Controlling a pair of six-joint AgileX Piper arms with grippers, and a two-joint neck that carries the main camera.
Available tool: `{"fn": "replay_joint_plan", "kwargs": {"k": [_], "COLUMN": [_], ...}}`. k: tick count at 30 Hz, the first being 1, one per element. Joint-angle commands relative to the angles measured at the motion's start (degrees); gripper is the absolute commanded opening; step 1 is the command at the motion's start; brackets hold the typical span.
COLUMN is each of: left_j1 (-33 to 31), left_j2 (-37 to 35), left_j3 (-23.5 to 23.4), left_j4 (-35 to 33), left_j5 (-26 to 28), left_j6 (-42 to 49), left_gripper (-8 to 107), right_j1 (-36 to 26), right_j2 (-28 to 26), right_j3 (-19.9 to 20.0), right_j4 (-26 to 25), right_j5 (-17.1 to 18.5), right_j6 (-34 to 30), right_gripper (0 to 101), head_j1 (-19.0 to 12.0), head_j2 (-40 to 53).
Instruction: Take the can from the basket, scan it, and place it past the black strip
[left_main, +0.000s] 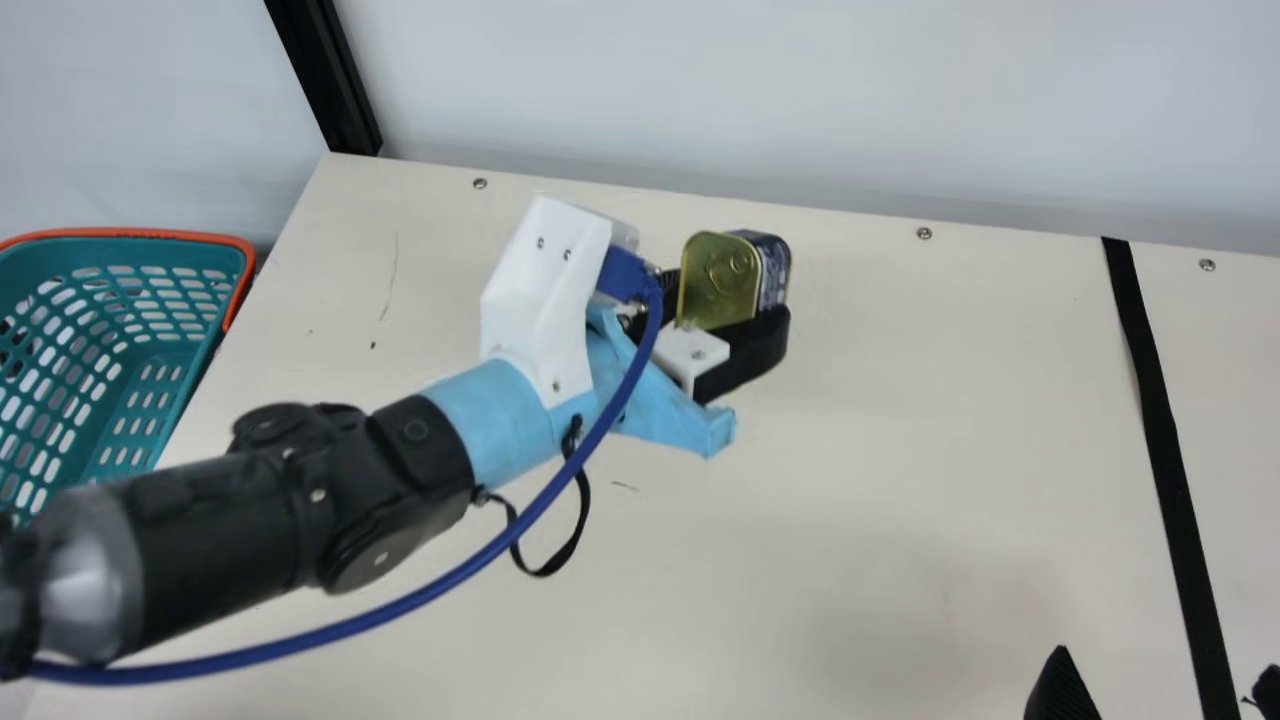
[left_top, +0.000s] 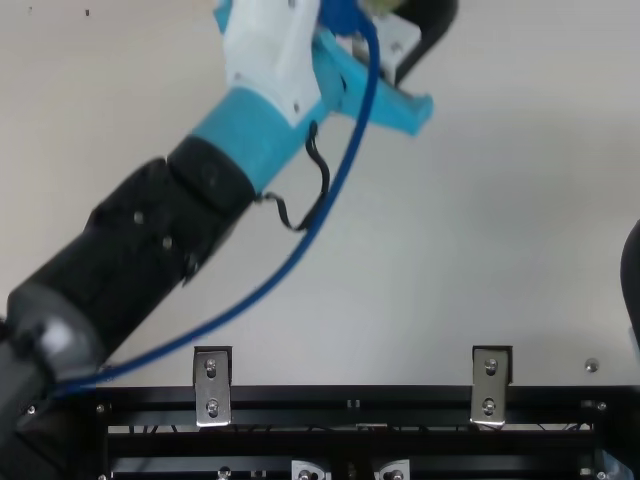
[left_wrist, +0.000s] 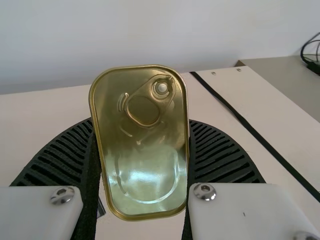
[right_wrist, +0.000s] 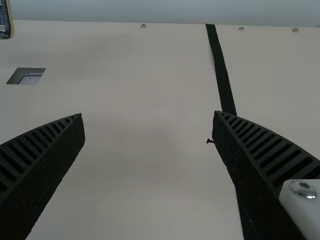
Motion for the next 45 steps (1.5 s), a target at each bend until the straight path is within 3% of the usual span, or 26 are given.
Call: {"fn": "replay_joint_plan", "kwargs": {"k": [1,8,12,24,31,38,45], "left_j1": [-1.0,-2.1,-2.1,-2.1,-2.1,-2.1,-2.1], "left_j2": [-1.9,-3.4,-3.4,-3.4,-3.4,-3.4,-3.4], "left_j3": [1.4,2.9,2.9,2.9,2.9,2.9,2.9], "left_j4": [0.7,1.5,1.5,1.5,1.5,1.5,1.5], "left_j5": [1.1,2.3,2.4,2.2,2.2,2.2,2.2], "left_j6": [-0.2,-0.6,-0.6,-0.6,-0.6,-0.6,-0.6], "left_gripper": [10,10,10,10,10,10,10], "right_j1": [0.0,0.1,0.9,7.2,13.7,19.6,20.5], "right_j2": [0.0,0.1,2.7,21.6,33.0,42.7,49.7], "right_j3": [0.0,-0.1,-2.2,-14.2,-21.3,-27.8,-33.8], "right_j4": [0.0,0.0,1.5,6.7,10.4,17.4,28.5], "right_j5": [0.0,-0.1,-2.1,-14.1,-18.2,-19.2,-16.8], "right_j6": [0.0,0.2,0.3,-3.4,-2.6,-2.8,-8.5], "right_gripper": [101,101,101,101,101,101,101], "head_j1": [-0.4,-0.4,-0.4,-0.4,-0.4,-0.4,-0.4], "head_j2": [-0.5,-0.5,-0.5,-0.5,-0.5,-0.5,-0.5]}}
